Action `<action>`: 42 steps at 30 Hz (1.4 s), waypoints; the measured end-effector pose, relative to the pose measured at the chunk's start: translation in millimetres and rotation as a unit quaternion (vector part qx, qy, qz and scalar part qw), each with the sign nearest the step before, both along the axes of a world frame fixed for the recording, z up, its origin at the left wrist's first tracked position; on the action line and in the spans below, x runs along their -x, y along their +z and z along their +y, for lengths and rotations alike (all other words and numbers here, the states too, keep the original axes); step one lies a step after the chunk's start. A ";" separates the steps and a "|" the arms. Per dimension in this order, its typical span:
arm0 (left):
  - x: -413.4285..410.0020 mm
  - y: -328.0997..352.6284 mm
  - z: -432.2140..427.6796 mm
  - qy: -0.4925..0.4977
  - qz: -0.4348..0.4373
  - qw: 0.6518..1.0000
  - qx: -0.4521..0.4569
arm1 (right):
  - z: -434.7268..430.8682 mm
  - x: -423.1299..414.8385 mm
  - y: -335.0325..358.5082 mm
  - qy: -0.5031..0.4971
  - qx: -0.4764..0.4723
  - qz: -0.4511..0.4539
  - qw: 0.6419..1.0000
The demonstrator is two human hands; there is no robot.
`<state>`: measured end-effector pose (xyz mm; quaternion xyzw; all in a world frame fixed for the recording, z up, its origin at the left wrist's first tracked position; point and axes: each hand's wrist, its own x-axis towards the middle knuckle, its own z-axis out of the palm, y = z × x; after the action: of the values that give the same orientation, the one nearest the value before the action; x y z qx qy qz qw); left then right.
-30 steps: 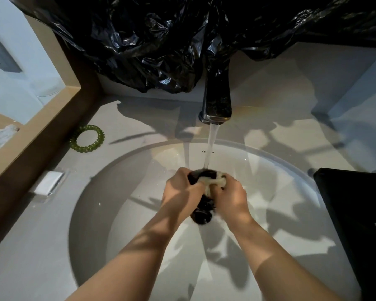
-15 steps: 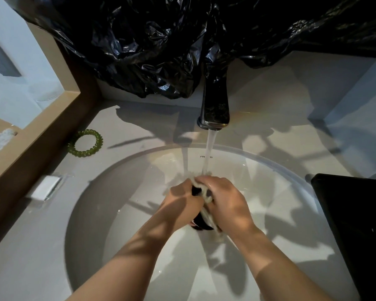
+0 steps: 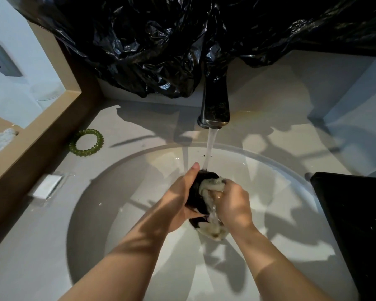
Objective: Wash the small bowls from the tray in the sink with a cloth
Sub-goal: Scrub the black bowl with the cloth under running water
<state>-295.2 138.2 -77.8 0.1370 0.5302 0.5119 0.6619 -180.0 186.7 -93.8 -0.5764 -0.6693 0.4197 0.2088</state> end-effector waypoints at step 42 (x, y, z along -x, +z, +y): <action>8.6 -7.4 7.8 0.042 -0.045 0.997 0.037 | -10.9 13.0 12.0 0.216 -0.071 0.041 0.973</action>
<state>-303.8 146.0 -85.2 0.0672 0.5238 0.5248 0.6677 -193.0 175.7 -81.8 -0.3841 -0.7969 0.4299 0.1809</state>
